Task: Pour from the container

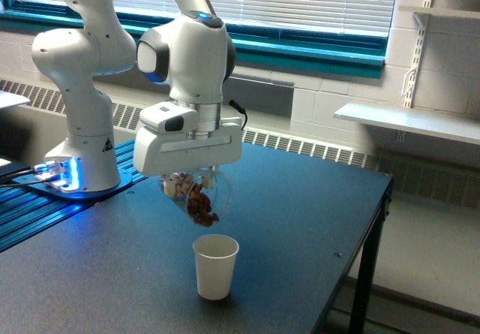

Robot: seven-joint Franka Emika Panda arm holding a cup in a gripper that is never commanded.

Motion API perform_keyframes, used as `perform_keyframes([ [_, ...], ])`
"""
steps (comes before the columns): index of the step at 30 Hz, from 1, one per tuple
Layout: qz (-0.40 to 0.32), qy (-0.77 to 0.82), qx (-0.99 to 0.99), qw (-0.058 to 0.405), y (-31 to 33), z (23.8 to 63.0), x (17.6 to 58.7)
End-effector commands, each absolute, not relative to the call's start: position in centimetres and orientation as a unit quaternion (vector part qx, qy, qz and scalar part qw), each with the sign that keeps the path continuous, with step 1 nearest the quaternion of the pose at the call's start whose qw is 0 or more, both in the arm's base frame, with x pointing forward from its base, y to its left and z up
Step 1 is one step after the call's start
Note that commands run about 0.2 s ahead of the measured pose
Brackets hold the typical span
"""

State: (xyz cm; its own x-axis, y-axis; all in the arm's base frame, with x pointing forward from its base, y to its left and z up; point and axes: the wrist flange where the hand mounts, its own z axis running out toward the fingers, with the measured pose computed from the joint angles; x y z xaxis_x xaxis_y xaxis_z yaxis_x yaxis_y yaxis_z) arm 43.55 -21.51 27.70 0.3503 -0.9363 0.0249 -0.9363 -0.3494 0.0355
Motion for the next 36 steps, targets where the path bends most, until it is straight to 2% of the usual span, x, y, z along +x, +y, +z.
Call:
perform_keyframes([
  [1,-0.004,-0.563,0.826,0.022,-19.7,27.1,43.6],
  [36,-0.025,-0.575,0.818,0.019,-20.7,26.8,43.9],
])
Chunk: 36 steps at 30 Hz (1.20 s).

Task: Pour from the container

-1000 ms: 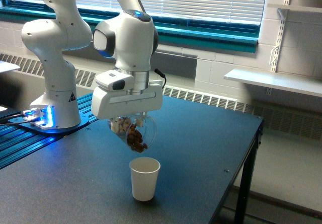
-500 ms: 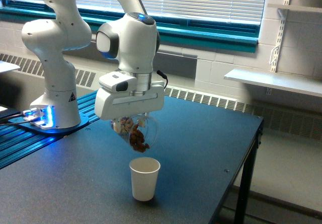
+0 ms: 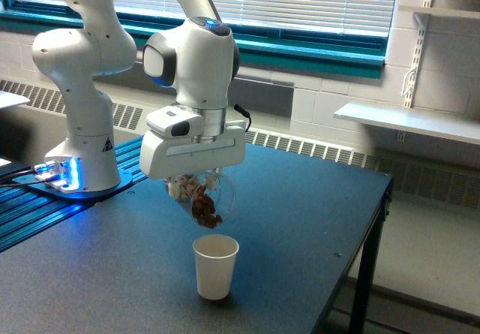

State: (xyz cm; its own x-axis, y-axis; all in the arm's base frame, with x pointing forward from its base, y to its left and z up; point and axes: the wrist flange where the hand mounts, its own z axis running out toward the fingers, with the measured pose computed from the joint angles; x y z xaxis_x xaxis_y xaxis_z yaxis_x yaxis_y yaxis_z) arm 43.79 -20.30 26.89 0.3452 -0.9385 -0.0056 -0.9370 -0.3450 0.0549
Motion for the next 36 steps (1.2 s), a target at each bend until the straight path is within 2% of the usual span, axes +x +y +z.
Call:
perform_keyframes([
  [1,-0.026,-0.575,0.818,0.019,-20.65,26.8,43.9],
  [36,-0.047,-0.571,0.82,0.014,-20.33,25.85,44.58],
])
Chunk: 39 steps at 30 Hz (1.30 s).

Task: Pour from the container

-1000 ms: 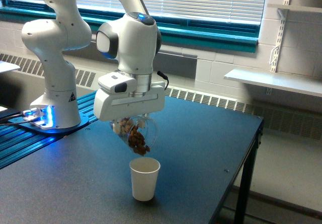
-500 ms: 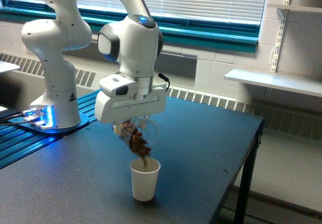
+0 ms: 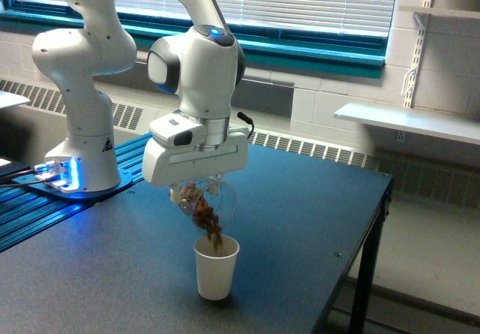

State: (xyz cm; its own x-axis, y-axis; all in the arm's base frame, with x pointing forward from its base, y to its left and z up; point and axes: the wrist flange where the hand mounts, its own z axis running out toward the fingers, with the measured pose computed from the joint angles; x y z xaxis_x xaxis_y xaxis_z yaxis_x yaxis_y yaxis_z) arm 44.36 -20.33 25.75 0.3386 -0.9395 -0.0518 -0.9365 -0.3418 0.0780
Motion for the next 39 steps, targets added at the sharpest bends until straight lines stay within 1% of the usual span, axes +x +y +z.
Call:
perform_keyframes([
  [1,-0.048,-0.571,0.82,0.014,-20.36,25.83,44.58],
  [39,-0.063,-0.57,0.819,0.01,-20.12,25.43,44.97],
])
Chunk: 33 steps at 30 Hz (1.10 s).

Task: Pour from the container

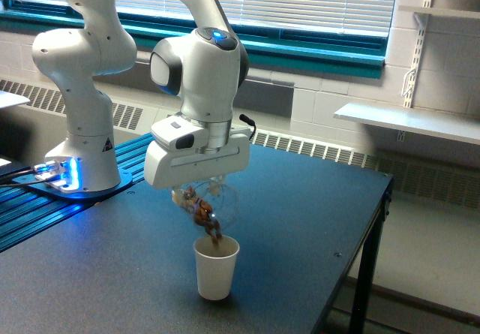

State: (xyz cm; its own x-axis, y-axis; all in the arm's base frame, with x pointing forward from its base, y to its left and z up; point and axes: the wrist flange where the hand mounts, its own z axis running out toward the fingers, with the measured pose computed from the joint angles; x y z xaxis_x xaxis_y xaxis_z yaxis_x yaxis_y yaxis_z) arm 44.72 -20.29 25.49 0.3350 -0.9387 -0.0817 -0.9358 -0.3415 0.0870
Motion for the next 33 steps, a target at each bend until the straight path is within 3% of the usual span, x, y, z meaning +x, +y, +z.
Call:
perform_keyframes([
  [1,-0.064,-0.57,0.819,0.01,-20.11,25.36,44.93],
  [33,-0.078,-0.57,0.818,0.004,-20.03,25.68,44.95],
])
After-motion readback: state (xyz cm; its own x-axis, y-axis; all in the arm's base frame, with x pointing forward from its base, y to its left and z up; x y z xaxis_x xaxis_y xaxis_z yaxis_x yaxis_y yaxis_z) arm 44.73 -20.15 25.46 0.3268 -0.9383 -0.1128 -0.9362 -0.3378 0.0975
